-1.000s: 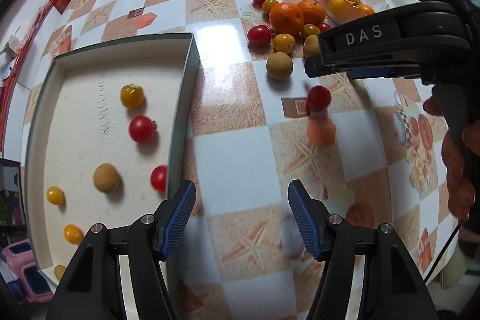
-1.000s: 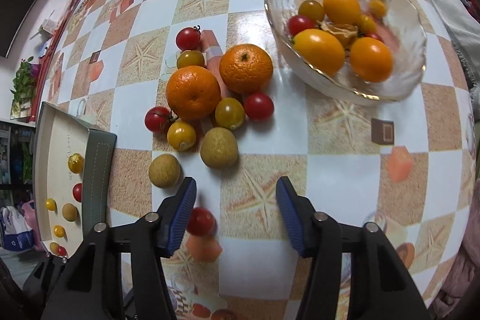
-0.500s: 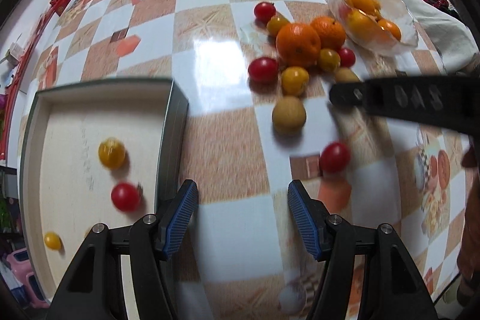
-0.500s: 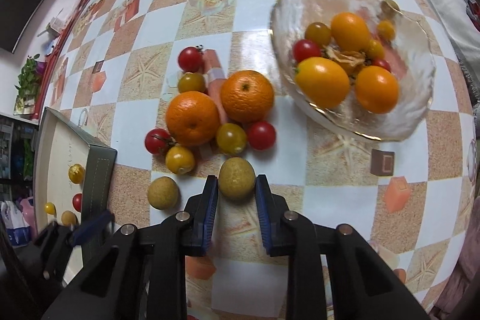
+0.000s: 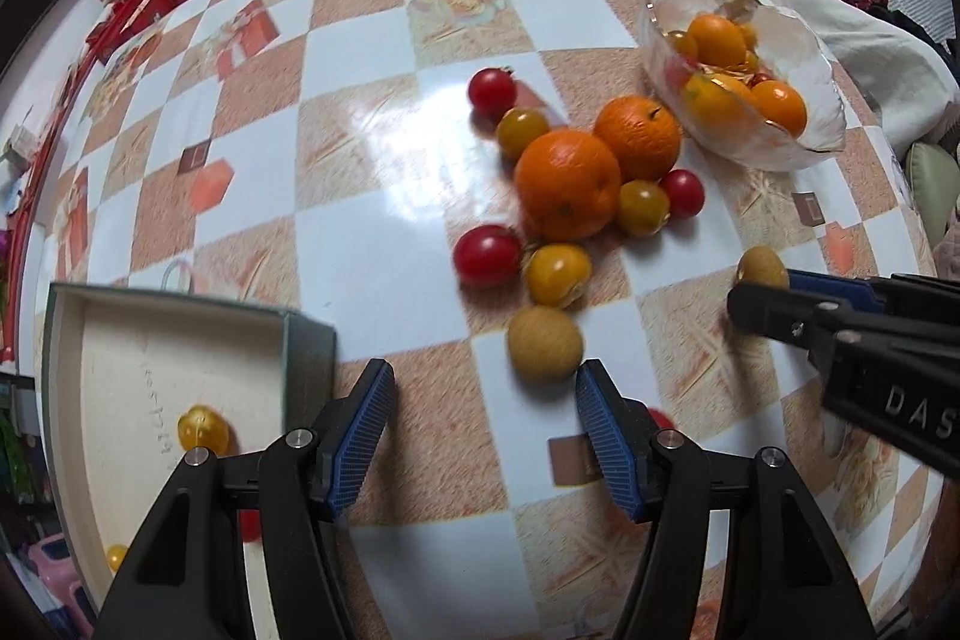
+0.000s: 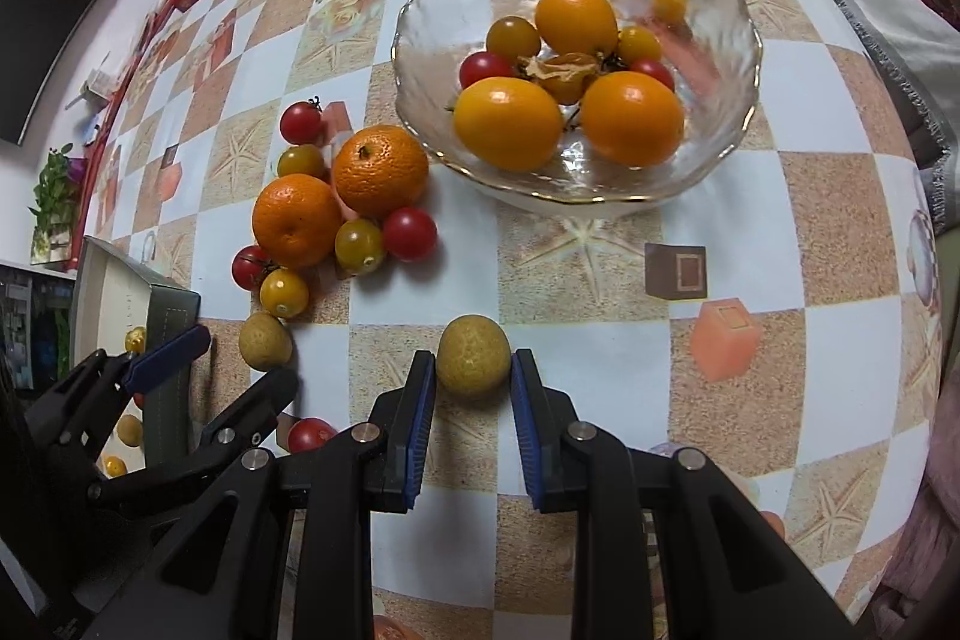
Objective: Organize fruits
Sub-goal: 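Grasp a brown round fruit with the right tool while the left tool grasps another, then carry both brown fruits over the tray with both tools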
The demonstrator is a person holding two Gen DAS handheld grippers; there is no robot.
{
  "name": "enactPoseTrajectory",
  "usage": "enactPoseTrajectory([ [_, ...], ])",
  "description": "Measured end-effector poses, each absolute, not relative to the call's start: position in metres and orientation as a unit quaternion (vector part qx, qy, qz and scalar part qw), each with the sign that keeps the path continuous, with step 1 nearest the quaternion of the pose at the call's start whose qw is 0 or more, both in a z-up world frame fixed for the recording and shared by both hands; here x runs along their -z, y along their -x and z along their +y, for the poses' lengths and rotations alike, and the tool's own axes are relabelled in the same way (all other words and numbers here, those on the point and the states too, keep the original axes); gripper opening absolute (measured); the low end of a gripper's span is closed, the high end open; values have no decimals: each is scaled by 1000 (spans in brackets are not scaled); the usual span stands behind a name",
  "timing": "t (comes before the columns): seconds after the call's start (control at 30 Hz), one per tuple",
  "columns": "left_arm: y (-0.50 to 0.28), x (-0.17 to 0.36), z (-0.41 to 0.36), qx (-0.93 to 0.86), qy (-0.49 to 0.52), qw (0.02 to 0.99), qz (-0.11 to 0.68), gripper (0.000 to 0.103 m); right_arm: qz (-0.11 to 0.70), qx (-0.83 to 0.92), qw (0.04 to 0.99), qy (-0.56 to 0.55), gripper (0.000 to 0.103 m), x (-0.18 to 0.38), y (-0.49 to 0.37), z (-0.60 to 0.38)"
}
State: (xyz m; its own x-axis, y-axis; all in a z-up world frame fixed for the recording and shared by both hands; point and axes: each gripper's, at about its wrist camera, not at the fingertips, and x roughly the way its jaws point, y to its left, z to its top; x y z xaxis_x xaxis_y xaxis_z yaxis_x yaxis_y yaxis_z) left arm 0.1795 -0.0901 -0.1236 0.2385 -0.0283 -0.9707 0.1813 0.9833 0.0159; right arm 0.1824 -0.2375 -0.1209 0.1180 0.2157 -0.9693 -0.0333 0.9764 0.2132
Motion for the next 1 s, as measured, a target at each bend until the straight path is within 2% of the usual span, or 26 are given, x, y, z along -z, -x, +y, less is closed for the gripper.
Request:
enactPoseTrajectory([
  [0.43, -181, 128, -100, 63, -49, 785, 614, 65, 658, -89, 744, -75, 27, 121, -182, -240],
  [0.5, -180, 127, -101, 65, -47, 786, 613, 60, 658, -89, 744, -75, 28, 121, -182, -240],
  [0.57, -176, 124, -104, 68, -48, 788, 610, 40, 658, -89, 744, -76, 28, 121, -182, -240],
  [0.63, -178, 122, -108, 73, -49, 788, 609, 27, 658, -89, 744, -74, 27, 120, -183, -240],
  [1.0, -150, 110, -91, 81, -17, 788, 610, 27, 661, -92, 740, -82, 27, 117, -160, -243],
])
